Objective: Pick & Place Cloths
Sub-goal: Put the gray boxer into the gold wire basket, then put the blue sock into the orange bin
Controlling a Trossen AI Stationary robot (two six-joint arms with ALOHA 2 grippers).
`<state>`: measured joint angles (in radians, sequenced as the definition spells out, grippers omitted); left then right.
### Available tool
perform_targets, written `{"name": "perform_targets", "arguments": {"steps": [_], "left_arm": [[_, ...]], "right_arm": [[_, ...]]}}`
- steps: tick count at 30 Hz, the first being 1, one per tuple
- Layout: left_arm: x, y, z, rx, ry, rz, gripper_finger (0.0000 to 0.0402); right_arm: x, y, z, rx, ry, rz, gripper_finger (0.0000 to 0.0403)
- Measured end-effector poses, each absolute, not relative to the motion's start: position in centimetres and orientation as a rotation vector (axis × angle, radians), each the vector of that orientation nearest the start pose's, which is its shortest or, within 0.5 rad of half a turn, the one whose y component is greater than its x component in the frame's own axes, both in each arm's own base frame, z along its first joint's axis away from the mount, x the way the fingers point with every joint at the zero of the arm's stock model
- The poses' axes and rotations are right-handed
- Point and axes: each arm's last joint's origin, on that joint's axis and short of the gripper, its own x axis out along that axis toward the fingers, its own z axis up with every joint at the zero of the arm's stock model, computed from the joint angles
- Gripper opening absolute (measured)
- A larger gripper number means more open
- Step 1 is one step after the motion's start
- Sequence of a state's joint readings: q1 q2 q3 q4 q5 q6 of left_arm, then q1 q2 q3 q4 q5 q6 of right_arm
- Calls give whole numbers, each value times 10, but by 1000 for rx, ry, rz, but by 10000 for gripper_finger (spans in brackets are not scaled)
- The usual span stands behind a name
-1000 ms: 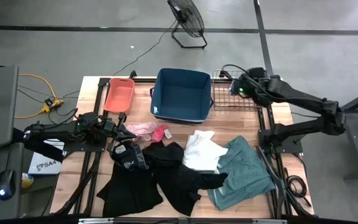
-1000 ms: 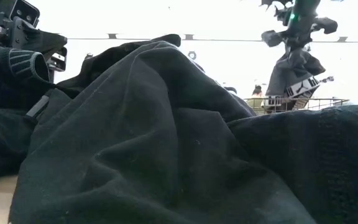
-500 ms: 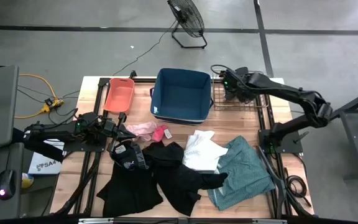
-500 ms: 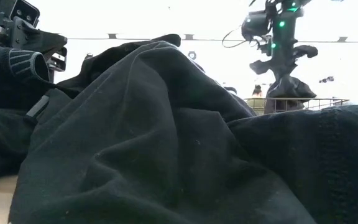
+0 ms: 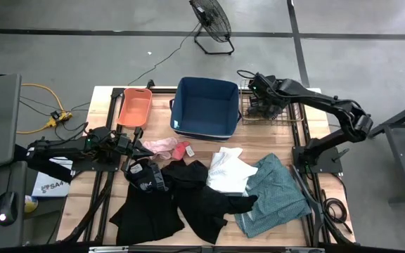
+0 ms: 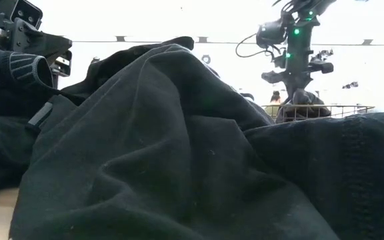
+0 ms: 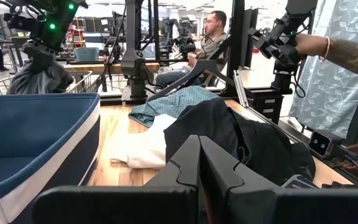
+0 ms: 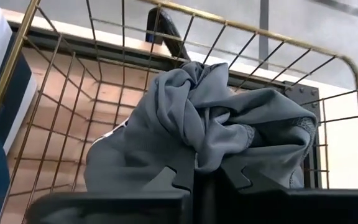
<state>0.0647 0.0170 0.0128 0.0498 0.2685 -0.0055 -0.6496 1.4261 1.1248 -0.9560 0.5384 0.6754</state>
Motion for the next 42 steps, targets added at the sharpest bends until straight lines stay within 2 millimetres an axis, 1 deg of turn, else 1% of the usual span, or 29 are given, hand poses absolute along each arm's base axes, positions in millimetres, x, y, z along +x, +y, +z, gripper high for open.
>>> {"name": "perform_targets", "arguments": {"steps": [4, 9, 12, 15, 18, 23, 26, 29, 33, 36, 42], "left_arm": [[97, -1, 171, 2, -44, -204, 1], [97, -1, 171, 2, -44, -204, 1], [97, -1, 171, 2, -44, -204, 1], [97, -1, 171, 2, -44, -204, 1], [97, -1, 171, 2, -44, -204, 1], [97, -1, 171, 2, -44, -204, 1], [97, -1, 171, 2, -44, -204, 1], [97, -1, 171, 2, -44, -204, 1], [97, -1, 171, 2, -44, -204, 1], [97, -1, 171, 2, -44, -204, 1], [97, -1, 171, 2, -44, -204, 1]], "right_arm": [[200, -171, 261, 595, 931, -1417, 71], [199, -170, 262, 593, 930, -1417, 147], [197, -168, 266, 585, 929, -1394, 188], [193, -162, 275, 608, 897, -1354, 215], [188, -151, 288, 627, 847, -1301, 227], [182, -121, 309, 604, 777, -1185, 228], [183, -97, 319, 565, 755, -1084, 228], [188, -74, 324, 516, 744, -978, 228], [197, -41, 326, 446, 739, -862, 228], [205, -18, 323, 404, 742, -785, 228], [226, 21, 310, 377, 781, -648, 228]]}}
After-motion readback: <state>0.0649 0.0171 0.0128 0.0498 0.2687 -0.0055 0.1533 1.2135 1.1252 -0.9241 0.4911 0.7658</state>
